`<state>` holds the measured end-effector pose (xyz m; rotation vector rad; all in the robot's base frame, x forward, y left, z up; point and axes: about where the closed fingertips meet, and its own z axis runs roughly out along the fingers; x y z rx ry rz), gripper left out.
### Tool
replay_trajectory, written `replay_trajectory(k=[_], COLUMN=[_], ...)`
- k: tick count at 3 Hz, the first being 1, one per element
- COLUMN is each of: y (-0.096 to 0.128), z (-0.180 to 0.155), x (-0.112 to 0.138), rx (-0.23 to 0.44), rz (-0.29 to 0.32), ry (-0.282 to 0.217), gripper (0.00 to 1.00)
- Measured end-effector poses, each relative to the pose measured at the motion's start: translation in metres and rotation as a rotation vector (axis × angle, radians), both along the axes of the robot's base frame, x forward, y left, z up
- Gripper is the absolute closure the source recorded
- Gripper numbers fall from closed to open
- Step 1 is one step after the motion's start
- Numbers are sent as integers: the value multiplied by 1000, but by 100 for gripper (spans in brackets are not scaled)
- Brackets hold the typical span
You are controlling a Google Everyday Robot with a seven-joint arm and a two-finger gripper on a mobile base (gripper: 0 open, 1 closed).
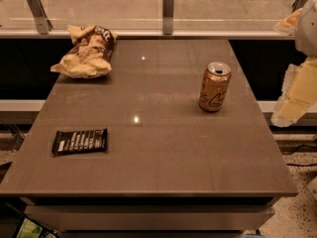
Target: Move orange can near brown chip bag
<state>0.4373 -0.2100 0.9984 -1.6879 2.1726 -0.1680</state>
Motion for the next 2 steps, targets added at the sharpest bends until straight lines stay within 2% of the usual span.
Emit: replay_trajectory(k=[1,2], y=[-1,1], z=[0,3], x=[3,8], rx=[9,-15], rz=[-8,-12], ry=[-4,-14], gripper=[0,0])
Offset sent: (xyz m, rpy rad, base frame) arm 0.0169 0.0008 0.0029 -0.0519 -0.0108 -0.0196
